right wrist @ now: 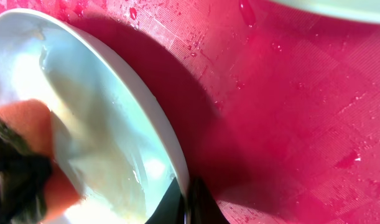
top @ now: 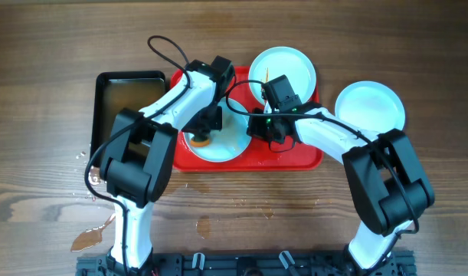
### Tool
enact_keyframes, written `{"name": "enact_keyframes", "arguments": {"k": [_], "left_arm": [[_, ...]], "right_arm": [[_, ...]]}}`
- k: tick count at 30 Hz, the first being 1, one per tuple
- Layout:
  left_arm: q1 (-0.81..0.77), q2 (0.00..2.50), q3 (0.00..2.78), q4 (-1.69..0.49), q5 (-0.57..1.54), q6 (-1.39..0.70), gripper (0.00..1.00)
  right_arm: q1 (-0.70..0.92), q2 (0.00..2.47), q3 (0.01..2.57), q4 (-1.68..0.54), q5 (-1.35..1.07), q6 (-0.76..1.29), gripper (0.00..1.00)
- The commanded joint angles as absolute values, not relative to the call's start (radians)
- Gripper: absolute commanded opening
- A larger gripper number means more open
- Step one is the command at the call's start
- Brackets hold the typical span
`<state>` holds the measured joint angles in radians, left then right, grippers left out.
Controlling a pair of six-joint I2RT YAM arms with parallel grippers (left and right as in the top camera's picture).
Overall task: Clean dirty plates on tray and stack at the side
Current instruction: 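Scrub the held plate with the sponge using the left gripper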
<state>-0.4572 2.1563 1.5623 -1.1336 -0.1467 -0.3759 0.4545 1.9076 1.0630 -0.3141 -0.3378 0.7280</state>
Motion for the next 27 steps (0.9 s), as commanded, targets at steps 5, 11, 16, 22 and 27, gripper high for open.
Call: {"name": "enact_keyframes", "arguments": {"k": [5, 11, 16, 22, 27], "left_arm": [[-0.472, 2.191, 1.536, -1.038, 0.328, -0.07, 0.04], [-0.482, 2.192, 1.535, -0.844, 0.13, -0.178, 0.04], [-0.463, 2.192, 1.535, -0.839, -0.289, -0.508, 0.04], [-0.43, 2.192, 1.535, -1.021, -0.345, -0.749, 0.04], [-0.445, 2.192, 1.535, -1.151, -0.074, -0.633, 0.04]], "right_arm": [[0.448, 1.925, 1.075, -0.31, -0.341, 0.734, 0.04], [0.448, 1.925, 1.075, -0.312, -0.341, 0.733, 0.04], [0.448, 1.925, 1.075, -0.312, -0.341, 0.733, 0.04], [0.448, 1.925, 1.075, -0.311, -0.341, 0.733, 0.04], [0.448, 1.925, 1.075, -0.31, -0.341, 0.733, 0.04]]}}
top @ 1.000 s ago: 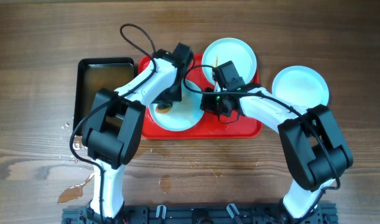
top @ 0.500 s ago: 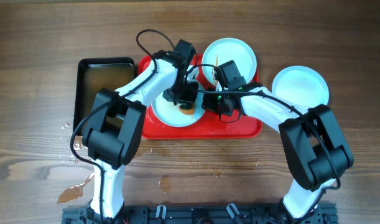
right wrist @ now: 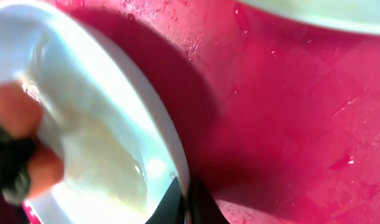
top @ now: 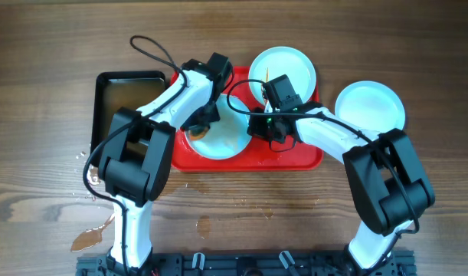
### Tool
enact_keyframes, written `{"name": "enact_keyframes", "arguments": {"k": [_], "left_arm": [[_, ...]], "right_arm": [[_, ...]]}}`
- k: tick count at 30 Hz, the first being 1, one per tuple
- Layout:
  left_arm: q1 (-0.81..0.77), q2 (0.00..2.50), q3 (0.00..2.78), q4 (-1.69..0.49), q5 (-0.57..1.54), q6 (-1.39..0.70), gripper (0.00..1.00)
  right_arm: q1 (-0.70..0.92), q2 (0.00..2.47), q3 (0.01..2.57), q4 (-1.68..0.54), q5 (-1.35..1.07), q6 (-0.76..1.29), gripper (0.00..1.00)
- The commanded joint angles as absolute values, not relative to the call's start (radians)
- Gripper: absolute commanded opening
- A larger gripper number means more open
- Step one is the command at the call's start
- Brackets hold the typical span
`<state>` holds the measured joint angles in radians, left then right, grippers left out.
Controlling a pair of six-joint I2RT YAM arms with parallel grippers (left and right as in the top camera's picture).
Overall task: Clean dirty plates on tray and stack at the side
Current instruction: 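Scrub the held plate with the sponge using the left gripper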
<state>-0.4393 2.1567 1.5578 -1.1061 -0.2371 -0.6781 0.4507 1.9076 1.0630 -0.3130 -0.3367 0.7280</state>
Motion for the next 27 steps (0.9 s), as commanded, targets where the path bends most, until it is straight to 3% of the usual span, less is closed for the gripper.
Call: {"name": "enact_keyframes", "arguments": {"k": [1, 5, 9, 12, 15, 20, 27], "left_arm": [[-0.453, 2.192, 1.535, -1.161, 0.019, -0.568, 0.04], [-0.491, 2.192, 1.535, -1.145, 0.293, -0.378, 0.04], [-0.535, 2.192, 1.535, -1.044, 0.3, -0.347, 0.04], [-0.546, 2.192, 1.535, -0.945, 0.196, -0.383, 0.04], [-0.541, 2.192, 1.535, -0.869, -0.103, -0.523, 0.04], [-0.511, 2.192, 1.535, -0.836, -0.396, -0.663, 0.04], [-0.425, 2.192, 1.535, -0.992, -0.336, -0.745, 0.04]], "right_arm": [[0.448, 1.925, 1.075, -0.309, -0.341, 0.732, 0.04], [0.448, 1.925, 1.075, -0.307, -0.341, 0.733, 0.04], [0.448, 1.925, 1.075, -0.308, -0.341, 0.733, 0.04], [0.448, 1.925, 1.075, -0.311, -0.342, 0.733, 0.04], [0.448, 1.925, 1.075, -0.311, -0.341, 0.733, 0.04], [0.448, 1.925, 1.075, -0.311, -0.341, 0.732, 0.04], [0.448, 1.925, 1.075, -0.311, -0.341, 0.732, 0.04]]}}
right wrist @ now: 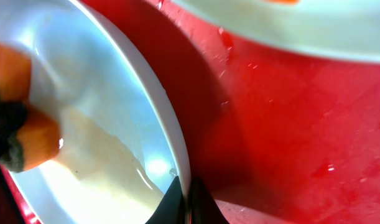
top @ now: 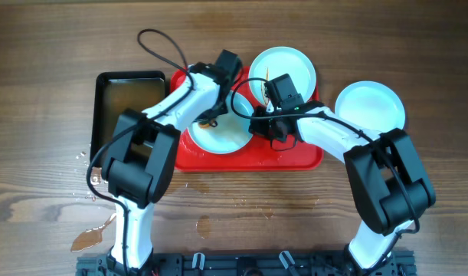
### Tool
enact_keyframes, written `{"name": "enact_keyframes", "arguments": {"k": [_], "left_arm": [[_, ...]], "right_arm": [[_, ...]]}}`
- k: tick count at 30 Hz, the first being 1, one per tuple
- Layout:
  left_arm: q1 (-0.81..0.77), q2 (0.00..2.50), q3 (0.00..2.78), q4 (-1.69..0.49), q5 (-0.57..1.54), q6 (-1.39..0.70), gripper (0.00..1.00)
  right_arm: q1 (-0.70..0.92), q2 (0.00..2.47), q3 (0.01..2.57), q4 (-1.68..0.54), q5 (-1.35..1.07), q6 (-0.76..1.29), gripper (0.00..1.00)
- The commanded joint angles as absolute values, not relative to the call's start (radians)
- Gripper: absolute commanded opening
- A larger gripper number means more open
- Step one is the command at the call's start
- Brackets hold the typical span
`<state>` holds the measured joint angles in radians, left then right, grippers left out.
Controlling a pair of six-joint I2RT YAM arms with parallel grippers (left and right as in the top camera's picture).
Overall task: Clean dirty plates on tray and stack at the side
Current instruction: 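Scrub the held plate with the sponge using the left gripper, then move the sponge back over the water tray with the left gripper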
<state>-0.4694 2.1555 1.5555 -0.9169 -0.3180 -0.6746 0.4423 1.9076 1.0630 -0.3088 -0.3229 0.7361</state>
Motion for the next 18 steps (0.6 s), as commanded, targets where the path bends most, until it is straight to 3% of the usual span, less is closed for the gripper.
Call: {"name": "enact_keyframes", "arguments": {"k": [1, 9, 14, 18], "left_arm": [[-0.416, 2.192, 1.535, -1.032, -0.276, -0.744, 0.04], [-0.402, 2.186, 1.542, -1.109, 0.521, -0.307, 0.04], [-0.332, 2.087, 1.602, -1.116, 0.555, -0.265, 0.04], [-0.193, 1.94, 1.657, -1.115, 0.453, -0.277, 0.04]], "right_arm": [[0.448, 1.925, 1.075, -0.31, -0.341, 0.732, 0.04], [0.448, 1.925, 1.075, -0.307, -0.343, 0.732, 0.04], [0.448, 1.925, 1.075, -0.307, -0.353, 0.72, 0.04], [0.448, 1.925, 1.075, -0.307, -0.353, 0.72, 0.04]]}}
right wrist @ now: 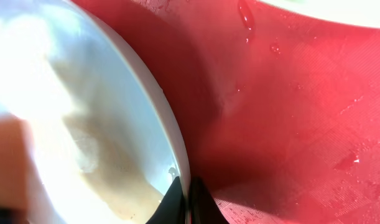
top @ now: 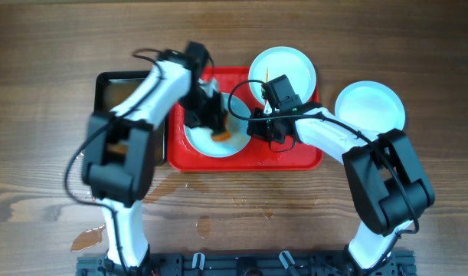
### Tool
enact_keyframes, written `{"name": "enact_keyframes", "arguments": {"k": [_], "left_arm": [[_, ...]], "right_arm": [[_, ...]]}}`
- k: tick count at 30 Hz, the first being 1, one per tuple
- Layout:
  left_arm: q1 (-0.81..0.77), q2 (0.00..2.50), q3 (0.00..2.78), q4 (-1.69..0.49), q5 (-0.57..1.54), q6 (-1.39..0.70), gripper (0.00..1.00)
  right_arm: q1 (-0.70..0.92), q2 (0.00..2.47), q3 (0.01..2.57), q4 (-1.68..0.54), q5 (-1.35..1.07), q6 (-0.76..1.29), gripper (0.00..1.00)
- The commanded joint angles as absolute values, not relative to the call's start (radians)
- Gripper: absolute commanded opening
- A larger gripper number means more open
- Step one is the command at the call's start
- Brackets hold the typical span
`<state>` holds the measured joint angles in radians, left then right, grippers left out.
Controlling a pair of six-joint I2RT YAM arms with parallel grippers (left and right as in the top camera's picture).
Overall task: Clean dirty plates on tray and stack at the side
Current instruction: 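Move the sponge back over the water tray with the left gripper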
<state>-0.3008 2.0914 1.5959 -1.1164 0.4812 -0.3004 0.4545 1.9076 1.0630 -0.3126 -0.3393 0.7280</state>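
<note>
A white plate (top: 207,144) smeared with brownish residue lies on the red tray (top: 295,157). My right gripper (top: 256,126) is shut on its right rim; in the right wrist view the dark fingertips (right wrist: 199,200) pinch the plate's rim (right wrist: 153,99). My left gripper (top: 216,127) presses an orange sponge (top: 223,136) onto the plate's right half, shut on it. A blurred orange patch of the sponge (right wrist: 4,163) shows at the left edge. A second dirty plate (top: 282,70) sits at the tray's far right.
A clean white plate (top: 370,105) rests on the wooden table right of the tray. A black tray (top: 126,103) holding liquid stands to the left of the red one. Water puddles (top: 92,238) lie near the table's front left.
My left arm has swung its wrist to the left, and the sponge now sits nearer the plate's right front instead of its far middle. The right gripper still clamps the rim.
The sponge was first on the plate's front left, then on its left far side, then at the far middle, and now at the right front. All the while my right gripper stayed shut on the plate's right rim.
</note>
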Motion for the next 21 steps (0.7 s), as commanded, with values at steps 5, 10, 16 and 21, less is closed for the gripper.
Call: {"name": "enact_keyframes", "arguments": {"k": [5, 10, 16, 21], "left_arm": [[0.005, 1.853, 1.657, -1.12, 0.384, -0.322, 0.04], [0.065, 1.853, 1.655, -1.146, 0.321, -0.321, 0.04], [0.063, 1.853, 1.655, -1.142, 0.3, -0.322, 0.04], [0.063, 1.853, 1.655, -1.15, 0.268, -0.321, 0.04]], "right_arm": [[0.448, 1.925, 1.075, -0.289, -0.352, 0.72, 0.04], [0.448, 1.925, 1.075, -0.252, -0.313, 0.714, 0.1], [0.451, 1.925, 1.073, -0.255, -0.32, 0.711, 0.04], [0.451, 1.864, 1.074, -0.255, -0.392, 0.601, 0.04]]}}
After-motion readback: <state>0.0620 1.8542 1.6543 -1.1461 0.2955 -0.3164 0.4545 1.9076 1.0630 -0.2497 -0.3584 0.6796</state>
